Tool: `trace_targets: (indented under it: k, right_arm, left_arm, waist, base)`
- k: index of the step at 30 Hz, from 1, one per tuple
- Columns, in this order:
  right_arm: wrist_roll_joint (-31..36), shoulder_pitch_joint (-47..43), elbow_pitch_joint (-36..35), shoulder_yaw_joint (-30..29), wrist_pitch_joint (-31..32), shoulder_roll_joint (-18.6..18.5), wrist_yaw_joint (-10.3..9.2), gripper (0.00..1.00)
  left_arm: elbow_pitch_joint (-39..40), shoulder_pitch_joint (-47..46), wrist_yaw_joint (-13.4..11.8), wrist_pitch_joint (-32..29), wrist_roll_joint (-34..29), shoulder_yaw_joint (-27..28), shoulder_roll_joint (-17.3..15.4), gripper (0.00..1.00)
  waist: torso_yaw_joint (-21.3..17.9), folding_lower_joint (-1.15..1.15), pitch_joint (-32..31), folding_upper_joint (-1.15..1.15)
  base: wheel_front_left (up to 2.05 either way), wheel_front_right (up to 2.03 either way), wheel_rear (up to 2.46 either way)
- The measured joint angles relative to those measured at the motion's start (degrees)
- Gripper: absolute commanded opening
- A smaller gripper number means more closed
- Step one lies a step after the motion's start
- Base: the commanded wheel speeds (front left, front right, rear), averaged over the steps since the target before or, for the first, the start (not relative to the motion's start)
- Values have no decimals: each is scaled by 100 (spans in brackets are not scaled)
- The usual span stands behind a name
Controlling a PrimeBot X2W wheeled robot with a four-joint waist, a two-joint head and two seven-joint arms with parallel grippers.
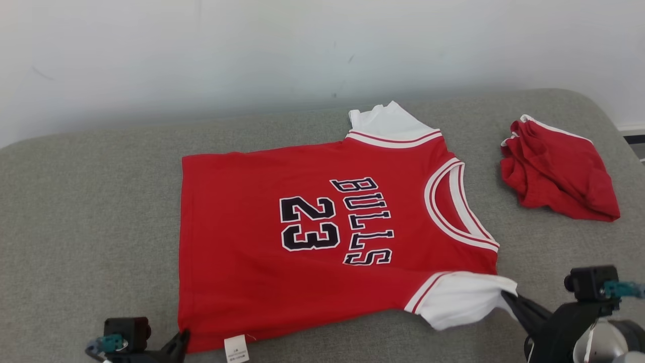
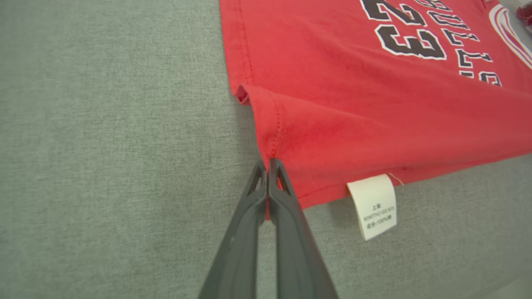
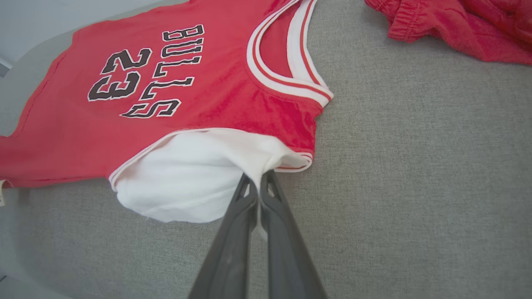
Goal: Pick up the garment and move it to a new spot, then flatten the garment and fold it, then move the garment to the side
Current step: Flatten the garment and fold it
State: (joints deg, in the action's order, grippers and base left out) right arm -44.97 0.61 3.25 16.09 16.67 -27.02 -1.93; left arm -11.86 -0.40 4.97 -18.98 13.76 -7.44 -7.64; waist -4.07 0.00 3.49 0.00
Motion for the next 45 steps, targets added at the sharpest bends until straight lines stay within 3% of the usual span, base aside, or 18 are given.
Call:
trace_targets:
  k: [9,18,24,43,44,45]
  right_arm:
    - [-197,948,201,56,539,-153,248,0]
    - [-493,2199,1120,226,1300,-62,500,0]
    - [-485,3031,1703,416,1631,89,580,0]
    - [-177,4487,3242,776,1635,601,751,0]
    - [-169,4504,3312,782,1599,613,757,0]
    - [-166,4528,3388,800,1560,625,759,0]
  left_arm:
    - [-101,-831,160,-644,354,-66,-237,0]
    - [-801,-1915,211,-1496,1230,-44,-174,0]
    - [-1191,-2611,212,-1869,1324,-64,-283,0]
    - [-2442,-4005,215,-2024,1491,-105,-229,0]
    - [-2472,-4019,215,-1994,1491,-113,-223,15]
    - [-2496,-4022,216,-1924,1490,-115,-215,46]
  waist:
    - [57,0,156,0]
    - [84,1,441,0]
    - [74,0,662,0]
    - [12,1,1296,1]
    - [13,1,1310,1]
    - [16,1,1320,0]
  base:
    - [0,0,0]
    - [0,0,0]
    - [0,0,0]
    - [0,0,0]
    - [0,0,0]
    - [0,0,0]
